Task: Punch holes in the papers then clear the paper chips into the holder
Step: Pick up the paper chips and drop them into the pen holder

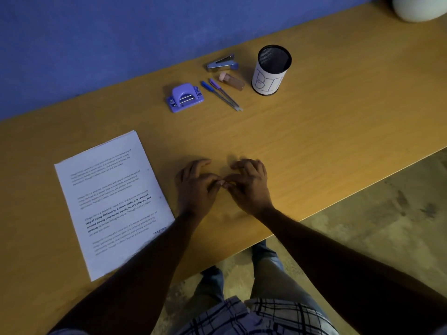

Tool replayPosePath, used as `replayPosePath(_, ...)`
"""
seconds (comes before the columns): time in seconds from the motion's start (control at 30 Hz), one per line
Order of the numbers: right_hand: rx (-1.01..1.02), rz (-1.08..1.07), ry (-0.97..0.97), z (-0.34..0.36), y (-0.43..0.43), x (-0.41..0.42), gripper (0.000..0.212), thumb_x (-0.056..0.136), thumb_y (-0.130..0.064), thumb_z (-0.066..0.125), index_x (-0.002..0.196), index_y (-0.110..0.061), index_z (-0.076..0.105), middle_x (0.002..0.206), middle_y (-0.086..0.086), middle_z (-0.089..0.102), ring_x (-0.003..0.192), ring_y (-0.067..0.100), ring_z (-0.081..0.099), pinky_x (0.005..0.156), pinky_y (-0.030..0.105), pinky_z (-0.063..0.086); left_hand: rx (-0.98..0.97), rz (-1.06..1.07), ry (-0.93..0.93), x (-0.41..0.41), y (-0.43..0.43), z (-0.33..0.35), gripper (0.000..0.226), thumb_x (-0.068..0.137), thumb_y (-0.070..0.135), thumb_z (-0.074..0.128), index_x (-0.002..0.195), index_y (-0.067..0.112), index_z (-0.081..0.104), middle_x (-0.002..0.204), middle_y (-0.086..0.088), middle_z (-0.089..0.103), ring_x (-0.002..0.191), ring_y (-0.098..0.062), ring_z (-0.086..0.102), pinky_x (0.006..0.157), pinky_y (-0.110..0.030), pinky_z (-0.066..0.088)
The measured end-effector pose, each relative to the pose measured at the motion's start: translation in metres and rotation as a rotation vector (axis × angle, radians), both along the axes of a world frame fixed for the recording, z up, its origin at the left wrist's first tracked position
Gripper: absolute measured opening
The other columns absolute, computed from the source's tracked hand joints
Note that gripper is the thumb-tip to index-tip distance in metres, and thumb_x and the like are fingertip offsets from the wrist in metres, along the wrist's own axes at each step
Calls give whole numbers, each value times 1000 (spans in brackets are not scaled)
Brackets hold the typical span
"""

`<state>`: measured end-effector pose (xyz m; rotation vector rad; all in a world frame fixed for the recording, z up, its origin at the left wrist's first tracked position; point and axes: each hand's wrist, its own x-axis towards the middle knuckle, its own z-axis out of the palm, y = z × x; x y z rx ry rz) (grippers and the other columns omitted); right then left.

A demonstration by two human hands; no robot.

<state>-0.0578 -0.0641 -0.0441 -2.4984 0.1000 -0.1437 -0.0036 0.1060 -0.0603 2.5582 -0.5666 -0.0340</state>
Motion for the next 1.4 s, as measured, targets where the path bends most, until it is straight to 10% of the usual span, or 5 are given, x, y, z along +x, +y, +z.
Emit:
replayPosePath(0.53, -172, 50, 177, 1, 6, 8, 26, 92, -32, 51, 106, -15, 64, 119, 8, 49, 114, 29, 42, 104, 48, 30, -32, -68, 5, 8, 4, 6, 16, 89, 31, 60, 85, 17, 67, 118, -3, 56, 116, -25, 51, 96, -44, 35)
replayPosePath(0.93, 372, -251, 46, 61, -78, 78, 12, 90, -11, 65, 84, -20, 61, 94, 2, 59, 101, 32, 57, 88, 47, 46, -373, 27, -19, 75, -50, 62, 18, 91, 14, 63, 84, -1, 70, 94, -17, 64, 88, -31, 64, 82, -45, 53)
replayPosePath(1.17, 230, -280, -95, 112, -140, 157, 22, 90, -11, 63, 87, 11, 66, 89, 24, 63, 91, 40, 61, 81, 57, 47, -444, -38, 65, 158, -139, 117, 29, 96, 17, 59, 89, -11, 65, 100, -25, 61, 93, -34, 62, 79, -41, 49)
replayPosePath(1.4, -83, -213, 177, 134, -191, 226, 29, 97, -26, 52, 114, -9, 69, 127, 16, 54, 118, 34, 48, 97, 49, 45, -416, -10, 121, 223, -217, 136, 25, 94, 20, 61, 97, -2, 72, 101, -15, 73, 94, -20, 66, 76, -26, 48)
